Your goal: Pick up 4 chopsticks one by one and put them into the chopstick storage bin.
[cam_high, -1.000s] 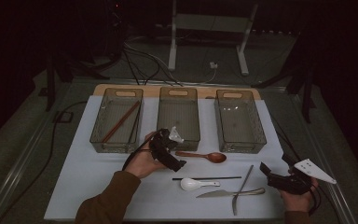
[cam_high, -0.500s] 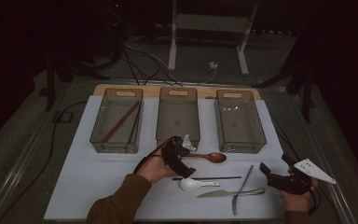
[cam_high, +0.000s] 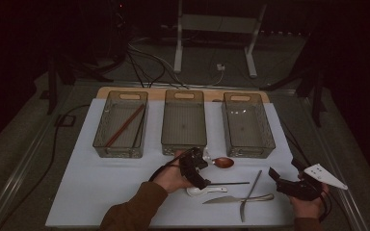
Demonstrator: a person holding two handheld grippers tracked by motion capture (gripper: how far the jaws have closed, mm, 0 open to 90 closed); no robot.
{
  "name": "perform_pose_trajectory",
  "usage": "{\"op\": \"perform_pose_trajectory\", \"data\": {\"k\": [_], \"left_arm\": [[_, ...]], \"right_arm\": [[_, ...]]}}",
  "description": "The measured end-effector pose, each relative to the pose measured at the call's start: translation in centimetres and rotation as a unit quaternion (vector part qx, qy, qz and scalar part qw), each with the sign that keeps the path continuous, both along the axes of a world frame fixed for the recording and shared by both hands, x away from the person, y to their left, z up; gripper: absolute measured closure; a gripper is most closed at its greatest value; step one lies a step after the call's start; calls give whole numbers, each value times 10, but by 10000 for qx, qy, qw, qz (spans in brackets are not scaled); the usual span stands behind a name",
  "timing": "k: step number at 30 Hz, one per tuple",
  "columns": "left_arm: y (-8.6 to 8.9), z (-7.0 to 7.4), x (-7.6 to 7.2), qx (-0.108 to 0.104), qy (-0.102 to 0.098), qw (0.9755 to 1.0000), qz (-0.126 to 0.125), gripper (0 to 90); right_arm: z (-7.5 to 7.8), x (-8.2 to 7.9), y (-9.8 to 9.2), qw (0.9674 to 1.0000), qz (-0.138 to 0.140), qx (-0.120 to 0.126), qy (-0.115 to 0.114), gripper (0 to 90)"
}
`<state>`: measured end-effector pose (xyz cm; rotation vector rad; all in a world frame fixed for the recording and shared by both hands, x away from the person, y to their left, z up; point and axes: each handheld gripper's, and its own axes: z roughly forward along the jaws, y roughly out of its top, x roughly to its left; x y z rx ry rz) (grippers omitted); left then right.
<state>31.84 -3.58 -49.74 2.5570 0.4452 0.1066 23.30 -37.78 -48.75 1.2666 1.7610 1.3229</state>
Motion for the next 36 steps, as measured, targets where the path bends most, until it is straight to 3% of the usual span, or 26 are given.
{"op": "perform_pose_trajectory", "data": {"k": [9,21,36], "left_arm": [[-7,-6,-2,275,-9,9994,-212,511],[-11,-5,-2,191,94,9988,-439,746],[-17,-6,1,123,112,9984,-535,876]], "right_arm": [[0,0,0,10000,0,4,1,0],[0,0,0,10000,0,5,16,0],[0,0,0,10000,-5,17,20,0]]}}
